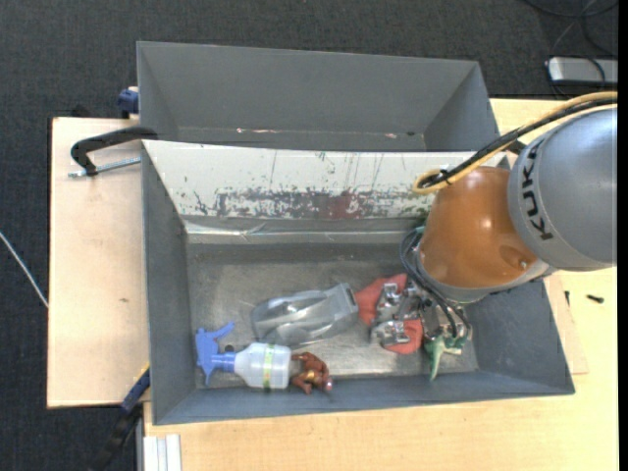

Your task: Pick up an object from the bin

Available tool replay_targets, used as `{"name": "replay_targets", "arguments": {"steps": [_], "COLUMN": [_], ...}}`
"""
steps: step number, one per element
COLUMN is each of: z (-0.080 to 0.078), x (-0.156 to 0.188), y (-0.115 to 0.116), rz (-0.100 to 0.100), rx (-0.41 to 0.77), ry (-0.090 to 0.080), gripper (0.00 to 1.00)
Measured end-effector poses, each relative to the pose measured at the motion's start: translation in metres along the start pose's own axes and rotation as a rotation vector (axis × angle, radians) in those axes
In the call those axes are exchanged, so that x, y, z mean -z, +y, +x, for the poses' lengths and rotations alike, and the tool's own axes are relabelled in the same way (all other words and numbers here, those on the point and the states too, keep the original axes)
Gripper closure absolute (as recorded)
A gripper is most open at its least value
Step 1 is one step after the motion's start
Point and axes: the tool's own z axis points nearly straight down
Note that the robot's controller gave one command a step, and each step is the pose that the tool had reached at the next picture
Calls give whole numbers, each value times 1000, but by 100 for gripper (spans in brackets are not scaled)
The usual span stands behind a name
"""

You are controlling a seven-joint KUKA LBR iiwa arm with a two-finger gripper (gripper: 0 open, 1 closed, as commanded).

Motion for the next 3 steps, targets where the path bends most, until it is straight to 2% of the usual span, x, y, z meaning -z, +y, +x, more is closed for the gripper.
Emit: {"name": "replay_targets", "arguments": {"steps": [1,3], "z": [0,1], "x": [-2,-1], "y": [1,2], "rz": [0,0], "rx": [-39,-69], "ry": [-8,-8], "gripper": [0,0]}}
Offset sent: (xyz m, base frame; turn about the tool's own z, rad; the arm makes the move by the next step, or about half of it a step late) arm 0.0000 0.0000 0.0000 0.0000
